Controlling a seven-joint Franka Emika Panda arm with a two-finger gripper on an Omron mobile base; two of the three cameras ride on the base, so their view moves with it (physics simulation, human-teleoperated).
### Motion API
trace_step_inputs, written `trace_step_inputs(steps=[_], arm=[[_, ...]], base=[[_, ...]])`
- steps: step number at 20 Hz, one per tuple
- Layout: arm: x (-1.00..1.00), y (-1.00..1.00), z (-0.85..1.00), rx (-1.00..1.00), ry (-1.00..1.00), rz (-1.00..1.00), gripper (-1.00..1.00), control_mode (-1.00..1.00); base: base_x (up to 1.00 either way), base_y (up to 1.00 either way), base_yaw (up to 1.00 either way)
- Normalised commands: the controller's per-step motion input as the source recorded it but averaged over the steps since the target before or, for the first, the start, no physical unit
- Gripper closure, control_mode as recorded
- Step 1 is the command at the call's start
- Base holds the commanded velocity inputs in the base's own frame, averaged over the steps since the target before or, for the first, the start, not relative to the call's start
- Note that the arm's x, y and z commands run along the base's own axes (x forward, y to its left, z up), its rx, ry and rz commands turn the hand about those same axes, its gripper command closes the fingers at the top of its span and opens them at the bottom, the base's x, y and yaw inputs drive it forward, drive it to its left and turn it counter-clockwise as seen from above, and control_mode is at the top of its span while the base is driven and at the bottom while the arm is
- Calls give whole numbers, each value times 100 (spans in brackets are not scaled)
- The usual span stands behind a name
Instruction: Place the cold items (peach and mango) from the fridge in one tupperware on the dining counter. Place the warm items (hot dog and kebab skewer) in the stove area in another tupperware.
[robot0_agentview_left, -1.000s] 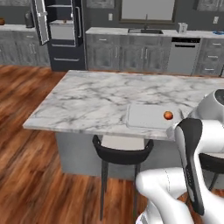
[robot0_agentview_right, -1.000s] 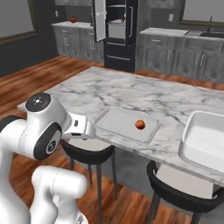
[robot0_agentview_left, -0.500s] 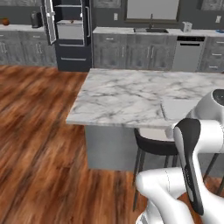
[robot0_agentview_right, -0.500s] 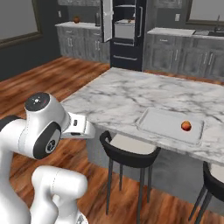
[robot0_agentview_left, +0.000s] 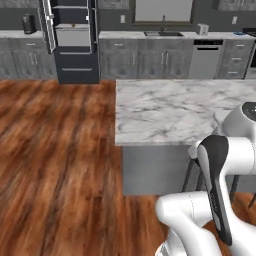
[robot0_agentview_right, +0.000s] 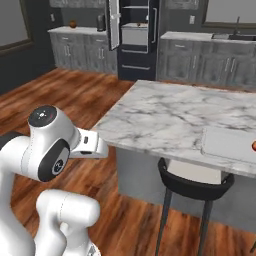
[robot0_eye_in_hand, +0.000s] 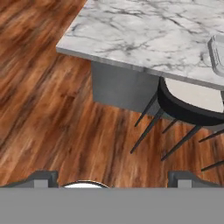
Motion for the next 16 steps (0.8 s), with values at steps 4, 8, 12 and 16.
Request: trace_step_inputs(steps=[4, 8, 12, 16], arm=[[0, 0, 0, 0, 0, 0, -100, 100], [0, 0, 0, 0, 0, 0, -100, 100], [0, 0, 0, 0, 0, 0, -100, 100], [0, 0, 0, 0, 0, 0, -100, 100]], base=[[0, 100, -35], [0, 100, -36], [0, 100, -40], [0, 100, -39]])
